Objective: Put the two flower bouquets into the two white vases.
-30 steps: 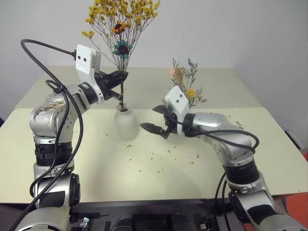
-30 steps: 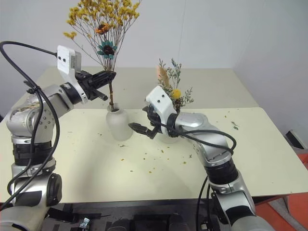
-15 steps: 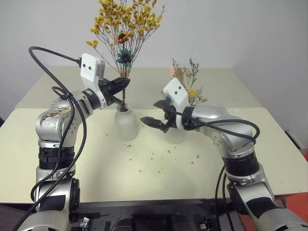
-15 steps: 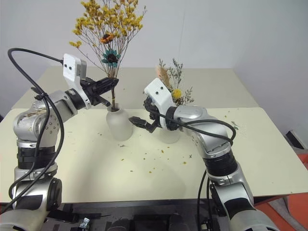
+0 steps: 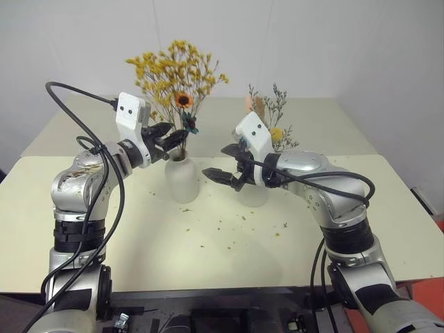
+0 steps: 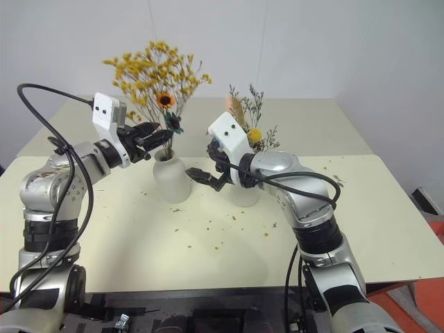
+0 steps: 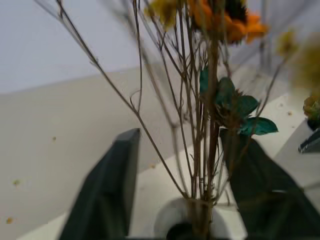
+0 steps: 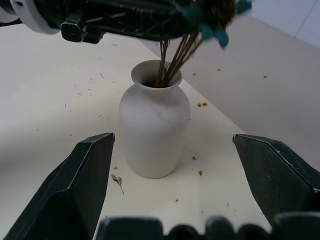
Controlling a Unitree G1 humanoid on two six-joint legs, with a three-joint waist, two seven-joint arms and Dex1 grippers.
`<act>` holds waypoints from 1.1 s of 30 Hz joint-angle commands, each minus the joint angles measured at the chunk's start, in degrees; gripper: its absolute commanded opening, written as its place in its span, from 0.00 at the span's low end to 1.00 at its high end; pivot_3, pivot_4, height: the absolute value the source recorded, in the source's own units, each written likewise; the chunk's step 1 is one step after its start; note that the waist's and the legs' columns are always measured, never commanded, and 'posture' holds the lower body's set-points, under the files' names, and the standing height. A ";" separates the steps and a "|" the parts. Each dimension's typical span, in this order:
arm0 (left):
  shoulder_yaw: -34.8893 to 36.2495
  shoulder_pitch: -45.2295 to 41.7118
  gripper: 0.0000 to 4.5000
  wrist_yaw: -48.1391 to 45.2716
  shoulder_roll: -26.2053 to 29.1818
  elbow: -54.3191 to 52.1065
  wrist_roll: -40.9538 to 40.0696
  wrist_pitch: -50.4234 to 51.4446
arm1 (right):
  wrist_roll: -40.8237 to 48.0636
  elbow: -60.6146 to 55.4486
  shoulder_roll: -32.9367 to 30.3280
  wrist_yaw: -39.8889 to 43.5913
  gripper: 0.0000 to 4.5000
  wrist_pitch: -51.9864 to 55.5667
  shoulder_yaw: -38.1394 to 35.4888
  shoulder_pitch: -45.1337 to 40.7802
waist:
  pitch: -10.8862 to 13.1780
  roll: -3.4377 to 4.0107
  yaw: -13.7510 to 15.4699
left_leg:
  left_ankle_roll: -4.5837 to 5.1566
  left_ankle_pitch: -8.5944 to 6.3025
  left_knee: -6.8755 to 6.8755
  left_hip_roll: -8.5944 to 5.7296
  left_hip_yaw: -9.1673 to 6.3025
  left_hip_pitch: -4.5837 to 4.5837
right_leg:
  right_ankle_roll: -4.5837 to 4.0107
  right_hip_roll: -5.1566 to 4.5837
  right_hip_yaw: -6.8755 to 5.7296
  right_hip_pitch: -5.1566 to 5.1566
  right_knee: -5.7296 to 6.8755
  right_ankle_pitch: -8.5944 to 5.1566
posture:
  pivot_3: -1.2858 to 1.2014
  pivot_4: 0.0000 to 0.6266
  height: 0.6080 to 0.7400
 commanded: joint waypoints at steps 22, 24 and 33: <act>14.61 29.83 1.00 -15.52 12.43 -22.73 -7.48 -12.55 | 9.03 -17.42 -8.77 1.49 1.00 5.20 -6.50 9.68 | 0.00 0.01 0.39 | 0.00 0.00 -0.04 0.04 0.03 0.02 | -0.02 -0.02 -0.04 0.05 -0.14 -0.06 | 0.52 0.24 1.00; 14.75 30.38 1.00 -18.08 13.54 -21.69 -8.23 -13.64 | 10.58 -20.39 -10.74 1.49 1.00 6.50 -8.52 12.02 | 0.00 0.00 0.41 | 0.00 0.00 -0.04 0.07 0.02 0.01 | 0.01 0.00 -0.05 0.04 -0.14 -0.10 | 0.52 0.24 1.00; 11.61 30.06 1.00 -28.64 16.28 -16.27 -8.93 -19.76 | 16.59 -26.04 -17.22 1.28 1.00 8.15 -18.48 21.48 | 0.00 0.00 0.30 | 0.00 0.00 -0.05 0.07 0.04 0.06 | 0.29 0.01 -0.05 0.07 -0.14 -0.33 | 0.52 0.24 1.00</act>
